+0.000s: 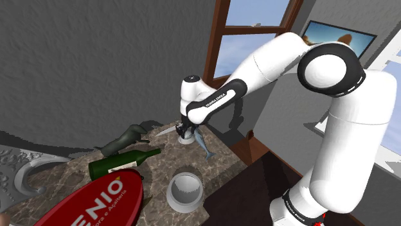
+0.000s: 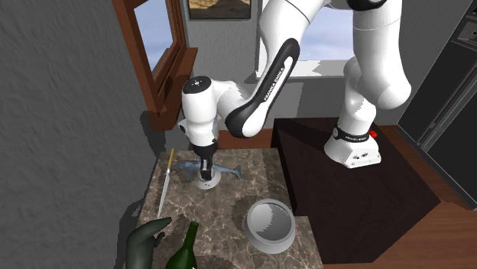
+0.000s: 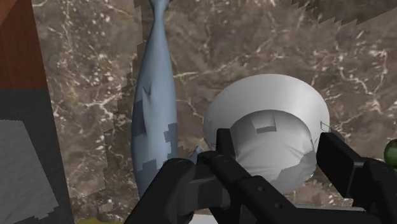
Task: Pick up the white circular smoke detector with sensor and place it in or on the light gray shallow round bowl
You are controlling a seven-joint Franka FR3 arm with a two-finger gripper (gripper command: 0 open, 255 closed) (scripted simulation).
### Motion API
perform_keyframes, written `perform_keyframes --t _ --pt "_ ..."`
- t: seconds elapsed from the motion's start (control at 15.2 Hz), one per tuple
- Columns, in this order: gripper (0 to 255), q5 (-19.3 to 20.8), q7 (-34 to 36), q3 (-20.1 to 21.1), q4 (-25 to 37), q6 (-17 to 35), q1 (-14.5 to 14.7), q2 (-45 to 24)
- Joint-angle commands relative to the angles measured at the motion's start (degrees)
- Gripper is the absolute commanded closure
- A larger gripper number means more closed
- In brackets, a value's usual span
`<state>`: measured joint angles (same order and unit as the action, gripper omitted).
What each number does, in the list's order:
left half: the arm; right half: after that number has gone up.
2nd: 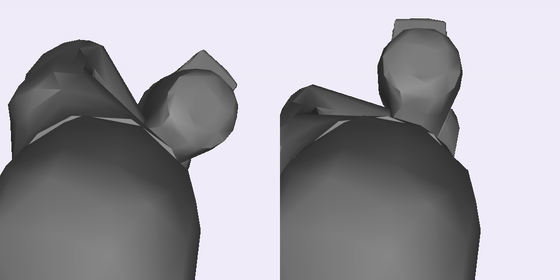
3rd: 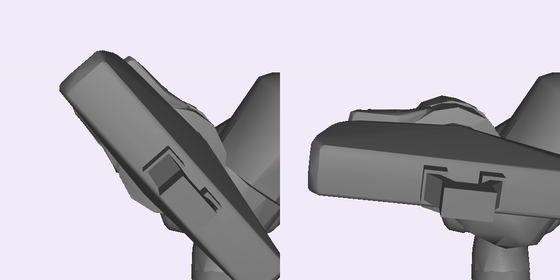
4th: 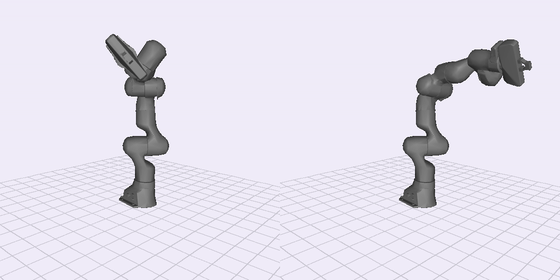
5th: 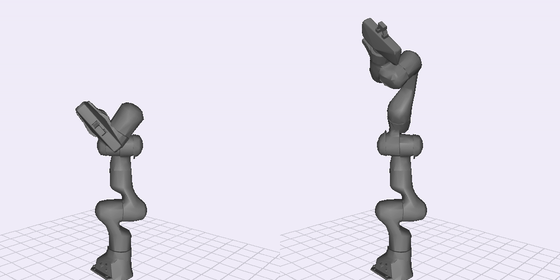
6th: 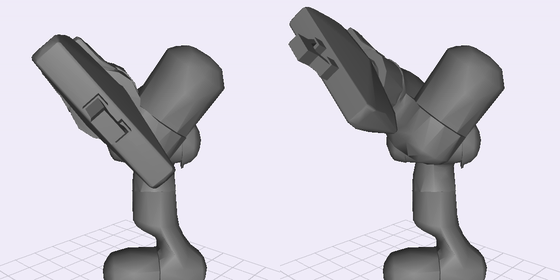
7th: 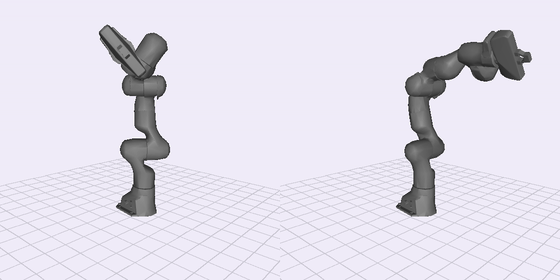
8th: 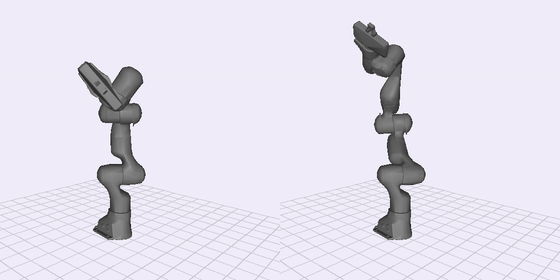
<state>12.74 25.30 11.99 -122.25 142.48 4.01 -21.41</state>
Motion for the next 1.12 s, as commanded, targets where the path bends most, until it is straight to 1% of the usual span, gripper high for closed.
perform_keyframes --t 0.0,0.2,0.66,1.06 --pt "255 -0.6 -0.4 0.3 0.0 -1.3 -0.2 1.3" --pt "255 -1.3 -1.0 0.7 0.1 -2.9 -0.5 2.9" --pt "255 -3.1 5.6 4.2 -11.5 -0.7 3.3 12.0" --pt "255 -6.1 11.3 8.2 -19.0 -0.1 7.2 19.0"
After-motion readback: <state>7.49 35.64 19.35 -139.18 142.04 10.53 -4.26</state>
